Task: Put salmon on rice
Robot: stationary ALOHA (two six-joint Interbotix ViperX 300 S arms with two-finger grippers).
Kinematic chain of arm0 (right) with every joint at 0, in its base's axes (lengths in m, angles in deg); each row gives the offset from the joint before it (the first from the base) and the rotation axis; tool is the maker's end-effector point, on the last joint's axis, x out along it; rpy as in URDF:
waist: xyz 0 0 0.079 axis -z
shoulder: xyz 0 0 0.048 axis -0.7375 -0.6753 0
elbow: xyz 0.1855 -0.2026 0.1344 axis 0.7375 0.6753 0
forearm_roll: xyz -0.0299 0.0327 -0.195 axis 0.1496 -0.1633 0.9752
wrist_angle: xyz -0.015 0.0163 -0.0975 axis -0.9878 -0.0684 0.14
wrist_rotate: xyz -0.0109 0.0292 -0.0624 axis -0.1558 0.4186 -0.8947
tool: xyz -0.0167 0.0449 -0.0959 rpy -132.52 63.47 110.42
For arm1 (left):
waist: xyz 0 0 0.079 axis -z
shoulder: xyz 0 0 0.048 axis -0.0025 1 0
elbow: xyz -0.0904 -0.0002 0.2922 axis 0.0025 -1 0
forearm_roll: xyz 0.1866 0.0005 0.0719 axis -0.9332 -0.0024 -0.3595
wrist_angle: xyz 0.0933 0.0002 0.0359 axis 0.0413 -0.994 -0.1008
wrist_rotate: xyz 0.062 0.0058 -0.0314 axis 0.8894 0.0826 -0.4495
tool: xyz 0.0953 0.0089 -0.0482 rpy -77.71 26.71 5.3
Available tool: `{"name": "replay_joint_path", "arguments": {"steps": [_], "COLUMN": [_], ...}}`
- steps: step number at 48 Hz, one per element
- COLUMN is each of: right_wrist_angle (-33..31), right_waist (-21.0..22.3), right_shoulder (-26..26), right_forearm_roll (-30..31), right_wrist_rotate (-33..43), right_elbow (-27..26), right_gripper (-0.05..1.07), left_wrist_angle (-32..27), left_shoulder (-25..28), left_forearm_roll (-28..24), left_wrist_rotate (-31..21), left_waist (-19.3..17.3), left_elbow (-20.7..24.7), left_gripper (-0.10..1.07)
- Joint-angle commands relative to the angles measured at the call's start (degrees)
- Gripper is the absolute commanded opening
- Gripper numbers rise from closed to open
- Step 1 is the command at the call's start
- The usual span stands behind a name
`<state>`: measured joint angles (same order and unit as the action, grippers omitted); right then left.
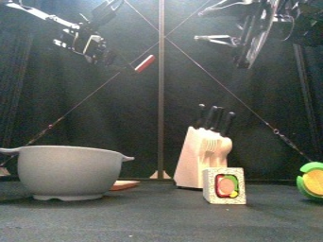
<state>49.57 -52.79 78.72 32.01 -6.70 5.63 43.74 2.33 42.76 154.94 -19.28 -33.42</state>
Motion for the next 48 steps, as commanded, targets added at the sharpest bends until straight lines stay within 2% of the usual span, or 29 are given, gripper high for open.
{"name": "replay_joint_path", "arguments": {"steps": [1, 3, 8, 10, 18, 24, 30, 36, 40, 44, 48], "right_wrist_angle": [0.44, 0.53, 0.53, 0.53, 0.44, 0.53, 0.44, 0.53, 0.44, 0.53, 0.53], "right_waist": [-0.09, -0.09, -0.09, -0.09, -0.18, -0.18, -0.09, -0.18, -0.18, -0.18, -0.18], "right_shoulder": [0.62, 0.62, 0.62, 0.53, 0.35, 0.26, 0.18, 0.0, -0.09, -0.18, -0.26], "right_forearm_roll": [-0.18, -0.18, -0.26, -0.35, -0.88, -0.97, -0.97, -0.97, -0.97, -0.97, -0.97], "right_wrist_rotate": [-0.09, -0.09, -0.09, -0.09, -0.09, -0.09, -0.09, -0.09, -0.09, -0.09, -0.09], "right_elbow": [-0.62, -0.62, -0.62, -0.7, -0.7, -0.79, -0.88, -0.97, -1.14, -1.32, -1.41], "right_gripper": [0.82, 0.82, 0.82, 0.82, 0.82, 0.82, 0.82, 0.82, 0.82, 0.82, 0.82], "left_wrist_angle": [-0.53, -0.79, -1.14, -1.32, -6.33, -8.35, -9.23, -13.62, -19.07, -26.19, -31.38], "left_shoulder": [-0.62, -0.97, -1.41, -1.67, -2.29, -2.02, -1.76, -0.79, 0.09, 1.14, 2.11], "left_forearm_roll": [-5.98, -7.21, -5.71, -6.59, -22.5, -24.61, -33.93, -36.04, -41.04, -52.73, -63.28], "left_wrist_rotate": [-0.18, -0.53, -0.53, -0.53, -1.14, -3.52, -5.1, -13.36, -20.57, -31.73, -47.11], "left_waist": [-0.18, -0.44, -0.97, -1.05, -0.53, -0.53, 0.7, 0.26, 0.0, 1.49, 4.66], "left_elbow": [2.55, 3.6, 6.06, 7.12, 10.99, 12.92, 13.62, 16.17, 17.93, 19.34, 19.6], "left_gripper": [0.65, 0.65, 0.65, 0.65, 0.65, 0.65, 0.65, 0.65, 0.65, 0.65, 0.65]}}
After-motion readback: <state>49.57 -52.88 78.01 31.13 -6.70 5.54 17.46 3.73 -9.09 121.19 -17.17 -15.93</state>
